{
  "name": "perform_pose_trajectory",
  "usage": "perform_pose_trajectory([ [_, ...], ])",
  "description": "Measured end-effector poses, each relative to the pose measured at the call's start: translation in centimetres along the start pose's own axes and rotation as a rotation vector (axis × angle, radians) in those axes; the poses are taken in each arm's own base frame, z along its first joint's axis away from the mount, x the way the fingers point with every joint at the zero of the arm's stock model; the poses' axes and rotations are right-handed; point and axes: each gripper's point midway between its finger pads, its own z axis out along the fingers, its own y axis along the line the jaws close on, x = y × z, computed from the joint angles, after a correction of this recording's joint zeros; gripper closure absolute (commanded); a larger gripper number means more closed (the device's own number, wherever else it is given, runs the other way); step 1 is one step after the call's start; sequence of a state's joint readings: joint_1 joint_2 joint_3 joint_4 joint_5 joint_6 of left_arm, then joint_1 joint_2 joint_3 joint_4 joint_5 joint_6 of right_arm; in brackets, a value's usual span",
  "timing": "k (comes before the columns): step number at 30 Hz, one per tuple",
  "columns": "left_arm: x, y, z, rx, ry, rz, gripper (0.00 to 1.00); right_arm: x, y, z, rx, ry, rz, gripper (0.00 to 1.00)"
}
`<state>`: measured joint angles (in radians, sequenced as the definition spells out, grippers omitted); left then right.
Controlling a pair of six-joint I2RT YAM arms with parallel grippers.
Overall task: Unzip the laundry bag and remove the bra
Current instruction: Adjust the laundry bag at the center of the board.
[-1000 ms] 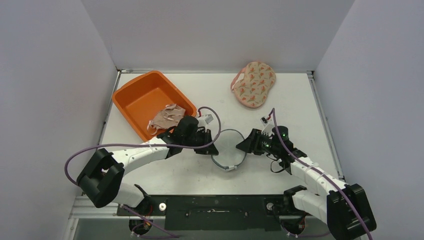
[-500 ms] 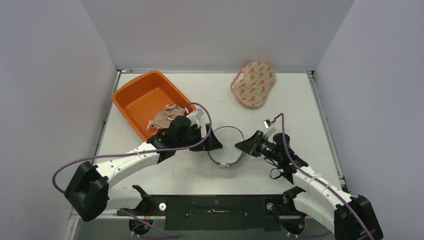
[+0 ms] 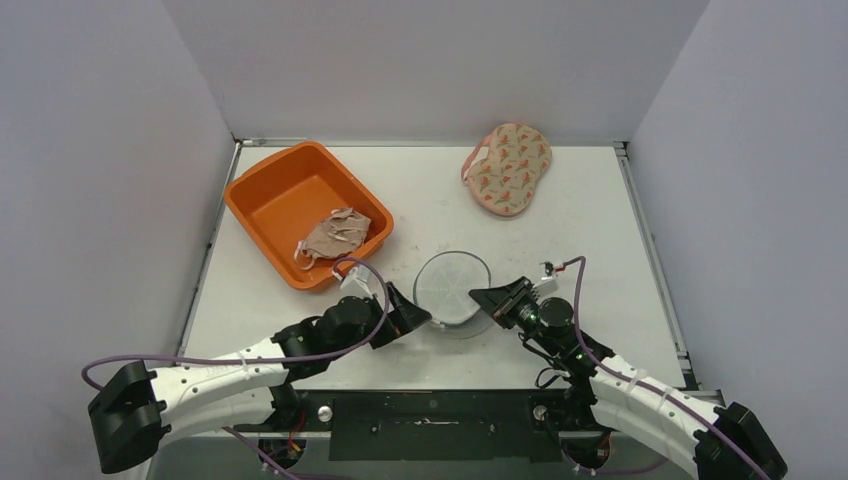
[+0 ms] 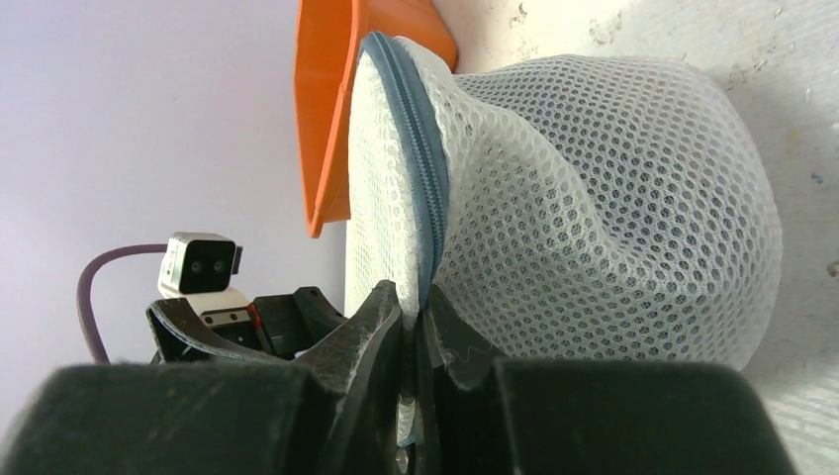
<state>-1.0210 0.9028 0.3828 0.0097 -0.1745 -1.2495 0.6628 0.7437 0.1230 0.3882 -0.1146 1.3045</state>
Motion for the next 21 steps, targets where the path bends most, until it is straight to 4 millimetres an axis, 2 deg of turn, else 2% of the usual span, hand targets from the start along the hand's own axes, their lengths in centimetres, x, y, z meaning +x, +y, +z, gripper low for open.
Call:
perform_pose_trajectory([
  [2,-0.4,-0.5,0.1,0.011,-0.033,-0.03,0.0,0.2,0.2,0.1,0.003,-0.018,0.004,0.95],
  [3,-0.7,-0.7,0.2,0.013,-0.048,-0.045,0.06,0.3,0.1,0.1,0.01,-0.023,0.005,0.95],
  [7,-1.1,-1.1,1.1,0.015,-0.076,-0.084,0.2,0.5,-0.4,0.4,0.036,-0.036,-0.003,0.95],
  [11,-1.1,-1.4,1.7,0.022,-0.077,-0.106,0.36,0.3,-0.6,0.4,0.046,-0.054,-0.007,0.95],
  [17,-0.9,-1.8,2.8,0.041,-0.066,-0.118,0.55,0.0,-0.5,0.2,0.044,-0.064,-0.017,0.95],
  [21,-0.6,-1.5,3.6,0.032,-0.045,-0.121,0.75,0.0,-0.6,0.1,0.046,-0.063,-0.034,0.95],
])
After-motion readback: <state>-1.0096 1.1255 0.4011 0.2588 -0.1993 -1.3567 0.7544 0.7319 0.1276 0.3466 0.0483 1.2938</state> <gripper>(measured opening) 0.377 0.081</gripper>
